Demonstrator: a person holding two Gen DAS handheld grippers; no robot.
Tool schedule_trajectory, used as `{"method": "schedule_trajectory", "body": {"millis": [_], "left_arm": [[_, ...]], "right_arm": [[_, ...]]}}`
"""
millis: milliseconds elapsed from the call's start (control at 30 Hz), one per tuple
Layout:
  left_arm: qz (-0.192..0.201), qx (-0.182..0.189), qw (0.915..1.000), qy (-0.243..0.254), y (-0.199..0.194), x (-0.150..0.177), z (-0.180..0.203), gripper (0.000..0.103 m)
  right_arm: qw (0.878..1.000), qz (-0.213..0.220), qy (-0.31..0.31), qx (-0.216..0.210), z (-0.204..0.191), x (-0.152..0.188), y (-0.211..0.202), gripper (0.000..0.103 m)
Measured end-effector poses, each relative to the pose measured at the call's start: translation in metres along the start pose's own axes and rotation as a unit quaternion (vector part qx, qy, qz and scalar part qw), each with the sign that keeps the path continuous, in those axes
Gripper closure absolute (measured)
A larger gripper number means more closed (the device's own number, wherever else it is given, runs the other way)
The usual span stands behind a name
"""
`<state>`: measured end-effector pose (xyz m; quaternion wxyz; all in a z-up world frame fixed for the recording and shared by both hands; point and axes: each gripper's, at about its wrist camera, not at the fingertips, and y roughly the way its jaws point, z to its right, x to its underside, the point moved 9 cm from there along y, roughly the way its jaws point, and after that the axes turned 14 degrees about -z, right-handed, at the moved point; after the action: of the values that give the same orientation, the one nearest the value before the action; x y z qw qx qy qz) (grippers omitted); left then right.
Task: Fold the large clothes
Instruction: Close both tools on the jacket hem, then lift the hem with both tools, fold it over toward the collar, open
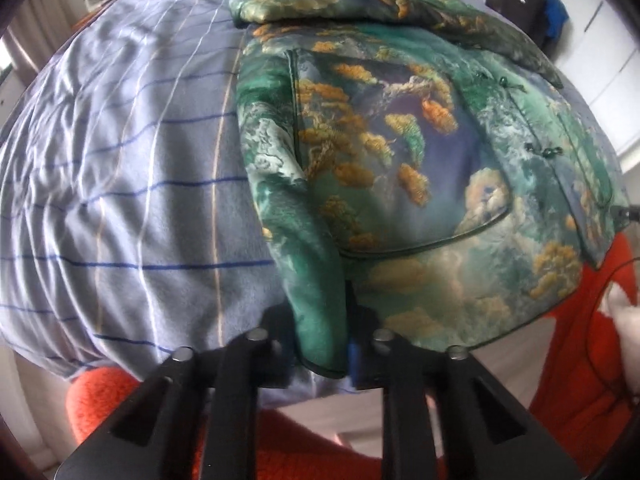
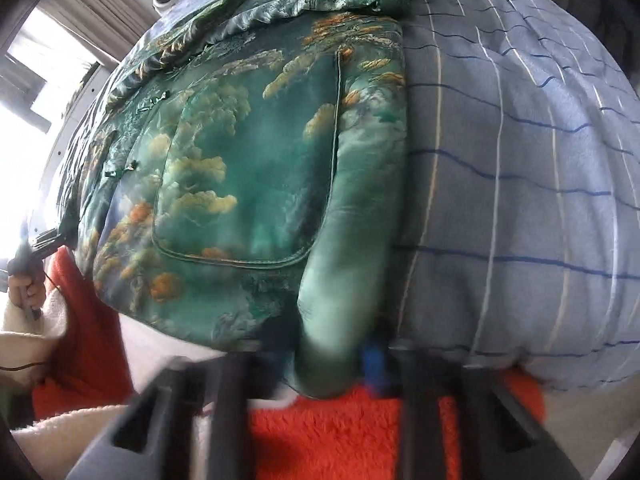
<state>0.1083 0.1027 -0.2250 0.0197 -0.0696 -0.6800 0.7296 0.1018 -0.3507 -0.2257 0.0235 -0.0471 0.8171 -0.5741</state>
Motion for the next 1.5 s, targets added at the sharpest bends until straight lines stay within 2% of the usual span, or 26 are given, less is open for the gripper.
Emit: {"method": "schedule_trajectory", "body": {"millis": [67, 133, 167, 200, 300, 400, 433, 533, 667, 767, 833, 933, 1000, 1067, 1100, 1133, 1167, 1200, 1233, 1267, 1333, 1400, 1433, 1500], "left_arm": [[0.006, 0.021, 0.9997, -0.006, -0.013, -0.005, 0.002, 0.093], [0.028, 0.067, 0.9972, -0.018, -0.037, -0.012, 0.002, 0.094], [0.043, 0.088, 0.995, -0.023, -0.049, -0.015, 0.001, 0.094], [0.065, 0.118, 0.9904, -0.032, -0.067, -0.022, 0.0, 0.094], [0.114, 0.176, 0.9763, -0.052, -0.105, -0.045, -0.006, 0.095], [0.155, 0.203, 0.9641, -0.073, -0.136, -0.088, -0.012, 0.095], [0.163, 0.202, 0.9626, -0.076, -0.142, -0.097, -0.019, 0.095], [0.192, 0.185, 0.9599, -0.088, -0.166, -0.16, -0.032, 0.095], [0.202, 0.145, 0.961, -0.121, -0.17, -0.256, -0.053, 0.095], [0.187, 0.116, 0.9627, -0.157, -0.14, -0.33, -0.068, 0.095], [0.158, 0.102, 0.9663, -0.175, -0.104, -0.366, -0.075, 0.091], [0.106, 0.083, 0.9697, -0.204, -0.045, -0.394, -0.08, 0.085], [0.08, 0.089, 0.9697, -0.213, -0.025, -0.398, -0.081, 0.076], [0.09, 0.13, 0.9652, -0.208, -0.026, -0.392, -0.081, 0.066], [0.099, 0.157, 0.962, -0.2, -0.034, -0.388, -0.082, 0.054], [0.107, 0.173, 0.9592, -0.197, -0.042, -0.385, -0.084, 0.036], [0.122, 0.176, 0.957, -0.196, -0.055, -0.381, -0.091, 0.026], [0.139, 0.161, 0.9561, -0.201, -0.067, -0.379, -0.101, 0.011], [0.164, 0.142, 0.9541, -0.206, -0.083, -0.375, -0.112, 0.009], [0.173, 0.132, 0.9538, -0.207, -0.091, -0.373, -0.118, 0.009], [0.173, 0.115, 0.959, -0.192, -0.095, -0.364, -0.125, 0.009], [0.143, 0.098, 0.9736, -0.149, -0.081, -0.352, -0.11, 0.008], [0.126, 0.09, 0.9792, -0.131, -0.07, -0.349, -0.102, 0.008], [0.077, 0.065, 0.9911, -0.087, -0.037, -0.337, -0.077, 0.008]], "right_arm": [[1.0, -0.001, -0.002, -0.023, -0.005, -0.002, -0.014, 0.087], [0.999, 0.012, -0.001, -0.053, -0.011, -0.005, -0.032, 0.088], [0.996, 0.024, 0.004, -0.08, -0.015, -0.008, -0.044, 0.088], [0.993, 0.038, 0.008, -0.108, -0.018, -0.011, -0.055, 0.089], [0.978, 0.097, 0.015, -0.184, -0.026, -0.029, -0.093, 0.089], [0.958, 0.159, 0.023, -0.236, -0.03, -0.062, -0.124, 0.089], [0.954, 0.179, 0.026, -0.24, -0.029, -0.075, -0.133, 0.09], [0.943, 0.238, 0.039, -0.228, -0.02, -0.132, -0.161, 0.09], [0.936, 0.285, 0.067, -0.196, -0.001, -0.214, -0.184, 0.09], [0.936, 0.298, 0.092, -0.164, 0.022, -0.276, -0.186, 0.09], [0.937, 0.299, 0.11, -0.143, 0.033, -0.316, -0.177, 0.09], [0.94, 0.279, 0.148, -0.132, 0.05, -0.365, -0.137, 0.09], [0.94, 0.252, 0.173, -0.149, 0.061, -0.384, -0.104, 0.084], [0.934, 0.235, 0.201, -0.177, 0.072, -0.393, -0.075, 0.074], [0.927, 0.239, 0.211, -0.2, 0.076, -0.393, -0.072, 0.07], [0.918, 0.245, 0.214, -0.227, 0.079, -0.394, -0.075, 0.063], [0.911, 0.25, 0.211, -0.25, 0.08, -0.392, -0.08, 0.045], [0.906, 0.259, 0.205, -0.265, 0.082, -0.391, -0.09, 0.033], [0.902, 0.275, 0.198, -0.266, 0.084, -0.389, -0.103, 0.016], [0.901, 0.287, 0.196, -0.258, 0.086, -0.386, -0.113, 0.012], [0.904, 0.304, 0.194, -0.228, 0.092, -0.376, -0.134, 0.011], [0.929, 0.276, 0.18, -0.17, 0.091, -0.369, -0.134, 0.011], [0.947, 0.25, 0.156, -0.132, 0.085, -0.364, -0.127, 0.011], [0.967, 0.207, 0.117, -0.093, 0.071, -0.355, -0.106, 0.011]]}}
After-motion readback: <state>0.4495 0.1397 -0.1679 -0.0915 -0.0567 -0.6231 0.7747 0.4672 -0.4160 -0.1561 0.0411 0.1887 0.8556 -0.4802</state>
